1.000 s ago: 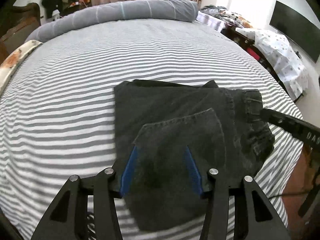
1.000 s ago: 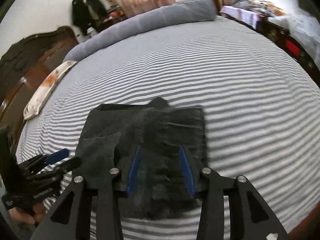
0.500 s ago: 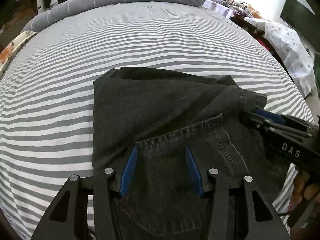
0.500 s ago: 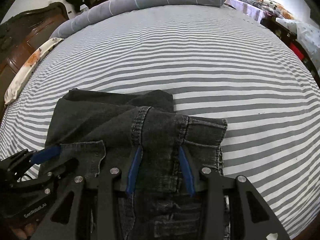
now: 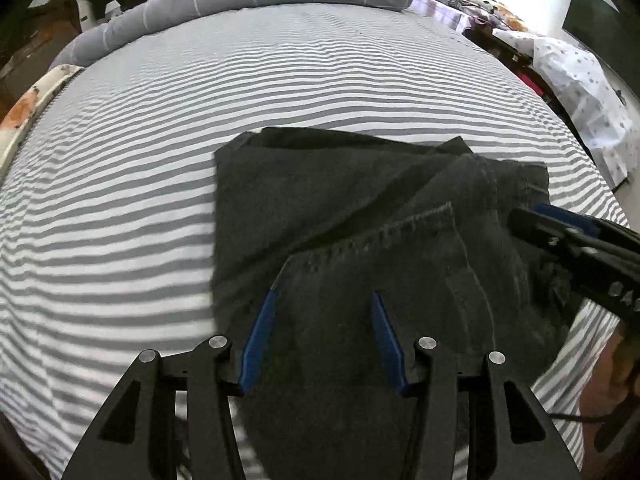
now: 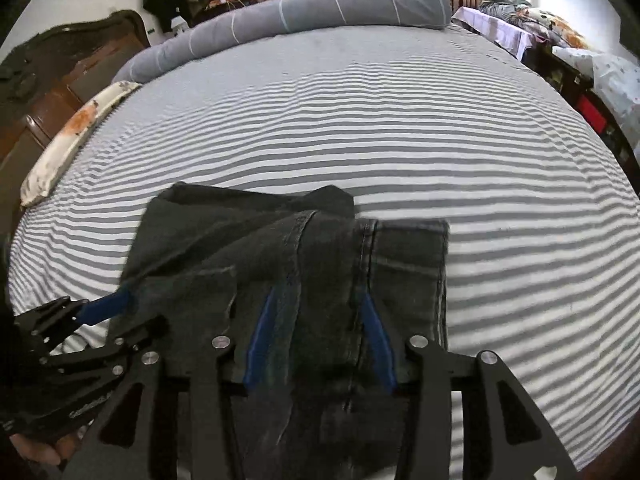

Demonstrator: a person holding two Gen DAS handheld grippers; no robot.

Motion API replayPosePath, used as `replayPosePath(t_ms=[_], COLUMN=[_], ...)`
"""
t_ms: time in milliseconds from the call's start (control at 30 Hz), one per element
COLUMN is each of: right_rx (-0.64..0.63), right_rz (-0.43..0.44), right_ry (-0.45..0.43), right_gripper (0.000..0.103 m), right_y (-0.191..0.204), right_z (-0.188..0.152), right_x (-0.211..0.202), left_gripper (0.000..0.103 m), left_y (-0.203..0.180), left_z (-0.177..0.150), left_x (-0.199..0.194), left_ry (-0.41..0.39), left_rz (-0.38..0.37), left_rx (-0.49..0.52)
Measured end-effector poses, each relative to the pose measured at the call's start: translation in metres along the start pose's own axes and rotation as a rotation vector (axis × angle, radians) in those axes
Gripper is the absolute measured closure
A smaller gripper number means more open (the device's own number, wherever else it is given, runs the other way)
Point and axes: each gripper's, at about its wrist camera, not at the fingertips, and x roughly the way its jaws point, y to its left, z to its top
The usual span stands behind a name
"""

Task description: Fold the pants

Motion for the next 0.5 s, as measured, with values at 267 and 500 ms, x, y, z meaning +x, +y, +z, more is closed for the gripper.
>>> replayPosePath(t_ms=[267, 500], right_rx=[-0.017, 0.010], right_rz=[-0.019, -0.020], right_ry=[0.001, 0.035], right_gripper=[0.060, 0.059], right_y=[0.003, 0.002], right_z=[-0.051, -0.078], right_x=[-0.035, -0.032], left_gripper=[0.052, 0.049], left_y=[0.017, 0.017], left_z=[-0.047, -0.074], left_x=[-0.024, -0.024], left_ry=[0.028, 0.042], left_rz=[0.026, 0.028], left_rx=[-0.033, -0.057])
